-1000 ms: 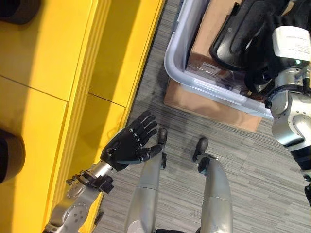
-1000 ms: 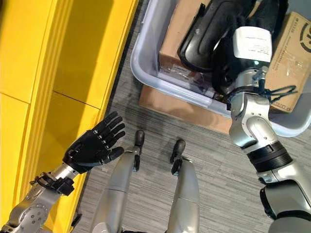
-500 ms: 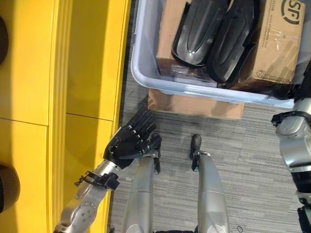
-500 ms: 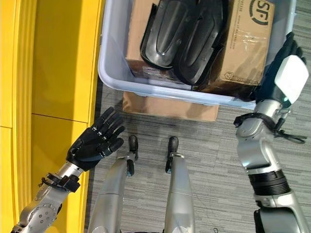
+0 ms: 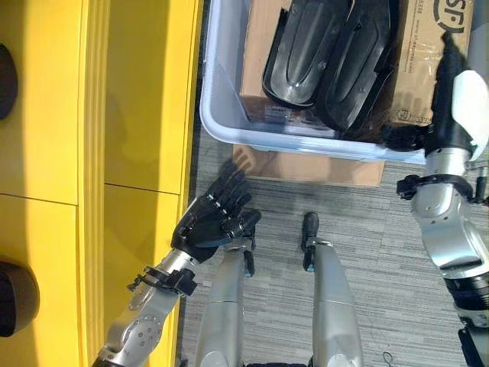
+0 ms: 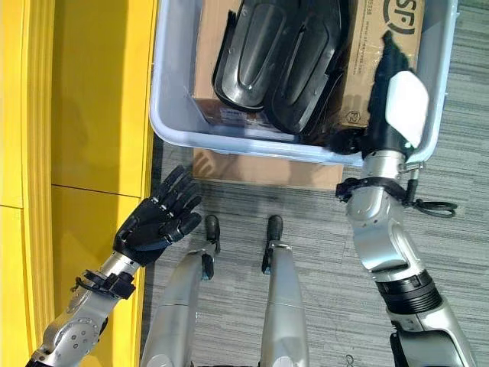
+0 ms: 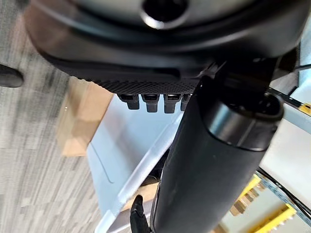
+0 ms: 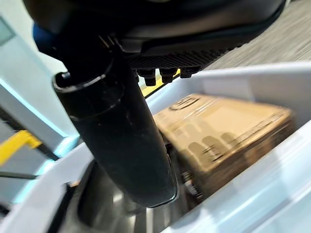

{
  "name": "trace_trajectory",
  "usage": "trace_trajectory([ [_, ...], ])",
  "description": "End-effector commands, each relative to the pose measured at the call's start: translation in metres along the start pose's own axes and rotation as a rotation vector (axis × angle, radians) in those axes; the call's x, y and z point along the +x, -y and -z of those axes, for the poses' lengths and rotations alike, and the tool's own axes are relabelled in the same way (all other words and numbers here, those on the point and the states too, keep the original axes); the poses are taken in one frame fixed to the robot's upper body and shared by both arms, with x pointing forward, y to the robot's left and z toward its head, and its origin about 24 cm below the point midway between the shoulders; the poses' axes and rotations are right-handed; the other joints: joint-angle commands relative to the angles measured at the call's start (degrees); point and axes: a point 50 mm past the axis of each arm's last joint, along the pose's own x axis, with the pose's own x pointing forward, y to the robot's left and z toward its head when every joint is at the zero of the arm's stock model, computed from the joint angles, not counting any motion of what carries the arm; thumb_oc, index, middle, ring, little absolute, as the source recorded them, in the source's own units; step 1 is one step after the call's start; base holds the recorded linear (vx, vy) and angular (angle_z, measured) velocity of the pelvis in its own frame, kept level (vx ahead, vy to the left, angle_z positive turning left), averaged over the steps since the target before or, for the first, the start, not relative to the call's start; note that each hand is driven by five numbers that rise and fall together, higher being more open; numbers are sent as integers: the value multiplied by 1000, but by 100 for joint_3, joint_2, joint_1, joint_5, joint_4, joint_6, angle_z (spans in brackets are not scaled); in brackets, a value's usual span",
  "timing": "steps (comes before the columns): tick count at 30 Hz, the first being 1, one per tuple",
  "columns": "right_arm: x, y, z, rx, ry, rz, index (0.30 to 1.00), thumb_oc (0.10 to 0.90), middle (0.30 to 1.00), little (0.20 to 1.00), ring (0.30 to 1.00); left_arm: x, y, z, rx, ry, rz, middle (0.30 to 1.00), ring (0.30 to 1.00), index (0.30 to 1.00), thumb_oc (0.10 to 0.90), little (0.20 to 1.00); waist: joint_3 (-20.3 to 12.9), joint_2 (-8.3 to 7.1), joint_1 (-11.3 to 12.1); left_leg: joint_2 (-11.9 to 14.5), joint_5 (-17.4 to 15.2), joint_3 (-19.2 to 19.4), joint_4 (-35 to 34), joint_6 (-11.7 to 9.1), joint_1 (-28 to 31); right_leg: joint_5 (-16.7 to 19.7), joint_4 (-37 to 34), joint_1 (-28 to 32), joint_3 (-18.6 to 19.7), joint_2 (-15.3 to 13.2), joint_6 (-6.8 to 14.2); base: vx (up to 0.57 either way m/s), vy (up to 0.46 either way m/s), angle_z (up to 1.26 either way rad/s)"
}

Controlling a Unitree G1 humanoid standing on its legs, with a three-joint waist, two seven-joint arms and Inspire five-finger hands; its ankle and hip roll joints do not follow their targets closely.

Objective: Move parts from the plastic box to the shelf.

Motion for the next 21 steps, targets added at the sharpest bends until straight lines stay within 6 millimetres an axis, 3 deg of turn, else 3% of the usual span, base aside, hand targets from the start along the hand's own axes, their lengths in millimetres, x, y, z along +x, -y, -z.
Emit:
trace_trajectory([
  [1, 9, 50, -71, 56, 390, 240, 1000, 900, 1000, 1000, 1000, 4, 31, -15, -7, 146, 131, 1000, 1000, 1000, 900, 1000, -84, 246, -132, 677, -458, -456, -319, -309, 637, -95, -599, 377, 355, 66, 119, -37, 41, -3],
  [12, 0, 18, -92, 211, 483, 113, 1000, 900, 1000, 1000, 1000, 8, 32, -14, -4, 154, 151, 1000, 1000, 1000, 900, 1000, -84, 360, -22, 555, -372, -512, -539, -281, 771, 69, -884, 509, 354, -41, 206, -32, 39, 0],
  [21, 6, 6, -97, 308, 460, 115, 1000, 900, 1000, 1000, 1000, 13, 32, -12, -6, 161, 149, 1000, 1000, 1000, 900, 1000, -84, 451, 73, 447, -277, -571, -663, -254, 764, 169, -1043, 550, 333, -144, 256, -24, 39, 1],
])
